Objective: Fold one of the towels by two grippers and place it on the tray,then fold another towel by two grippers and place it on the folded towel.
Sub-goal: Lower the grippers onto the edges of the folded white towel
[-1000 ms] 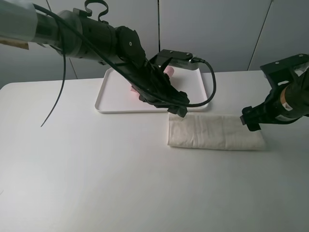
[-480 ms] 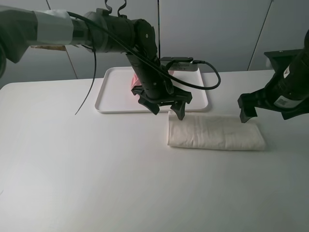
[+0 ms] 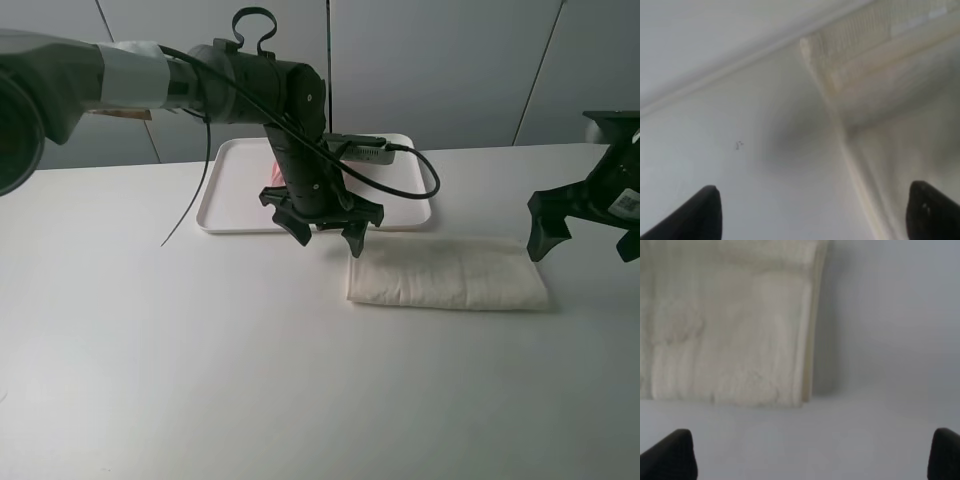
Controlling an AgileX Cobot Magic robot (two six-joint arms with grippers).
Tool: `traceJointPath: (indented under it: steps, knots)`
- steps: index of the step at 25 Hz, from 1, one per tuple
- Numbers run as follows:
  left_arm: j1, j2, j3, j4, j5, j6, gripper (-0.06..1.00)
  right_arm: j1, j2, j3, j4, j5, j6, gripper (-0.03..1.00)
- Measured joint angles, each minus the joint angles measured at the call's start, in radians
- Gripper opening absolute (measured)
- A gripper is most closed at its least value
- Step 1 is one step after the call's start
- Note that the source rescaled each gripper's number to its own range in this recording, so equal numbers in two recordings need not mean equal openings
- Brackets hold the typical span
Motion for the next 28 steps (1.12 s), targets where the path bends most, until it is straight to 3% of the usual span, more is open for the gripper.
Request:
traceJointPath:
  steps: [13, 28]
  knots:
    - [0.000, 0.024, 0.000, 0.010, 0.016, -0.015, 0.95, -0.002, 0.239, -0.175, 0.044, 0.043, -0.039, 1.00]
    - [0.000, 0.024, 0.000, 0.050, 0.017, -0.031, 0.95, -0.002, 0.291, -0.189, 0.079, 0.052, -0.070, 1.00]
